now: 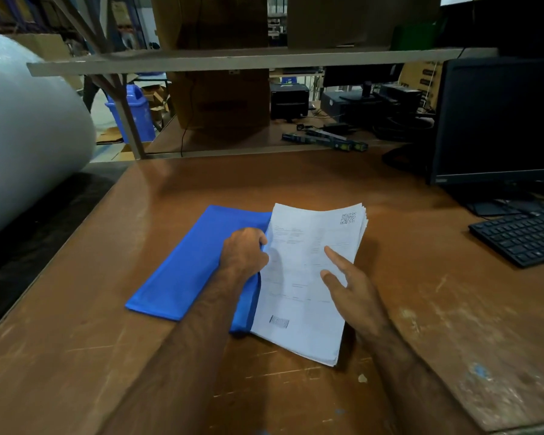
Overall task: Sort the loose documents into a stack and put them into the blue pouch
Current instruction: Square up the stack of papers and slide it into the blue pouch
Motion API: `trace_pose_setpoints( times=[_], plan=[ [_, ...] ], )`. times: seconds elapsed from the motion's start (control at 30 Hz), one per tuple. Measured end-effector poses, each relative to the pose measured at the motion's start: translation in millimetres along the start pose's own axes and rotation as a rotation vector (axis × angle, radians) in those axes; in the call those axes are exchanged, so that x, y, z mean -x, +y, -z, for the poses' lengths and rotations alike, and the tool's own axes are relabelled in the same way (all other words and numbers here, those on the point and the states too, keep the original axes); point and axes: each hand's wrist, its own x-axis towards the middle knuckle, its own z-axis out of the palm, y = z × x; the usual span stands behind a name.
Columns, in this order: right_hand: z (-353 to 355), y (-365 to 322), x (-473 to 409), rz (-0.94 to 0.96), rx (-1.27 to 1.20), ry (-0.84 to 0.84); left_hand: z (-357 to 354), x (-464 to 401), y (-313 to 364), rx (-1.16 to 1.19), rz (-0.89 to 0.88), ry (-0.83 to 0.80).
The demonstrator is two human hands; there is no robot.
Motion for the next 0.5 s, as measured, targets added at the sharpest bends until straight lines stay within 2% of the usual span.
trace_pose_setpoints(
  times=[0.13, 0.27, 0.37, 0.5],
  plan=[
    [14, -3, -16, -0.101, -0.295, -0.053, -7, 0, -6, -0.057, -0.028, -0.04],
    [24, -3, -45, -0.218, -0.465, -0.1, -11, -1, -9, -0.083, -0.04, -0.052],
    [25, 1, -59, -0.232, -0.367, -0.088, -11, -4, -10, -0.078, -0.038, -0.057],
    [28, -6, -55, -0.042, -0.176, -0.096, -11, -13, -10, -0.018, -0.004, -0.112]
  ],
)
